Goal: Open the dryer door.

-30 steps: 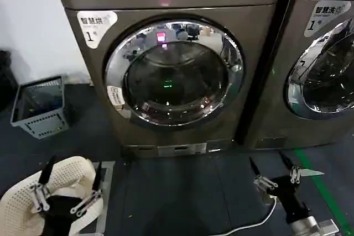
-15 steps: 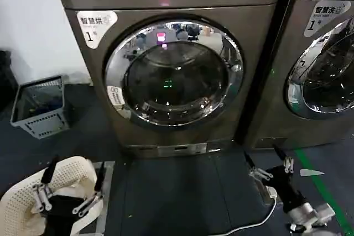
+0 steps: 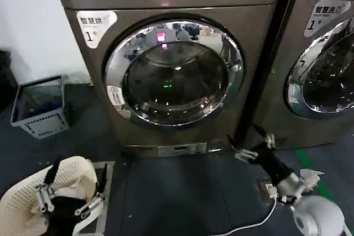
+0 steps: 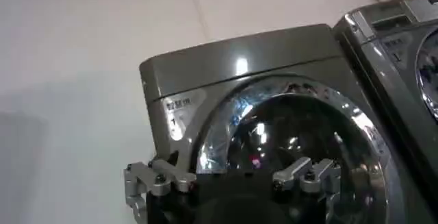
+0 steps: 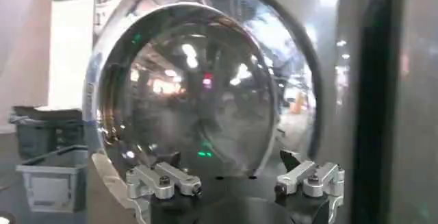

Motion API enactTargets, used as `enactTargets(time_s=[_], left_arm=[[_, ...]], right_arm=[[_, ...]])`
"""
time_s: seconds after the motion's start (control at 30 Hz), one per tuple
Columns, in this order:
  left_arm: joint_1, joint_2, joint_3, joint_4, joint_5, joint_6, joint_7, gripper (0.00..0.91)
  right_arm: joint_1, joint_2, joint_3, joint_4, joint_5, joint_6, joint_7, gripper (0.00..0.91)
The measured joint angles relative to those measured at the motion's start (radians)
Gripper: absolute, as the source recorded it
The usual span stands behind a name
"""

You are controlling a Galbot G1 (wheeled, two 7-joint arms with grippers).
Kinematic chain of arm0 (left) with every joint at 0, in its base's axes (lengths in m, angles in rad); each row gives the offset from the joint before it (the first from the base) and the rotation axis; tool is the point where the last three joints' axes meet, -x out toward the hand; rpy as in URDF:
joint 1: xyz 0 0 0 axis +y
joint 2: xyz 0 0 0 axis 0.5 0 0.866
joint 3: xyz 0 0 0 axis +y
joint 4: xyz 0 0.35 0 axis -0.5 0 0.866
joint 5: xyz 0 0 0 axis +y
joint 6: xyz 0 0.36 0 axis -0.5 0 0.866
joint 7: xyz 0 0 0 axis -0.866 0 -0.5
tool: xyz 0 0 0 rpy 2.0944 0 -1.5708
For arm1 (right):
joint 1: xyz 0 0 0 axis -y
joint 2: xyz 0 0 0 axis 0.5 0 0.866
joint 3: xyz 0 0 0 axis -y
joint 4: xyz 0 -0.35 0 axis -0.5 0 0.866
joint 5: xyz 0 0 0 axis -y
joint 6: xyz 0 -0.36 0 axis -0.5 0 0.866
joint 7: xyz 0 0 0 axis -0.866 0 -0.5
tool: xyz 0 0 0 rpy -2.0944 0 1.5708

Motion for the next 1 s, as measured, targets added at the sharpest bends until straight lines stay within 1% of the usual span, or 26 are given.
enactTargets(time_s=[0.27, 0.43, 0.7, 1.0], left_arm=[[0.006, -0.003, -0.002, 0.001, 0.003, -0.002, 0.0, 0.907], [0.009, -0.005, -0.002, -0.002, 0.003, -0.001, 0.0, 0.907], [0.009, -0.009, -0.004, -0.002, 0.003, 0.001, 0.0, 0.907], [0.01, -0.012, -0.01, -0.005, 0.003, 0.003, 0.001, 0.907]], right_arm=[[0.182, -0.052, -0.171, -0.056, 0.049, -0.004, -0.02, 0.907], [0.309, -0.069, -0.282, -0.102, 0.075, -0.002, -0.033, 0.907], [0.504, -0.055, -0.459, -0.206, 0.108, 0.001, -0.061, 0.907], [0.699, -0.016, -0.62, -0.318, 0.169, -0.007, -0.091, 0.907]])
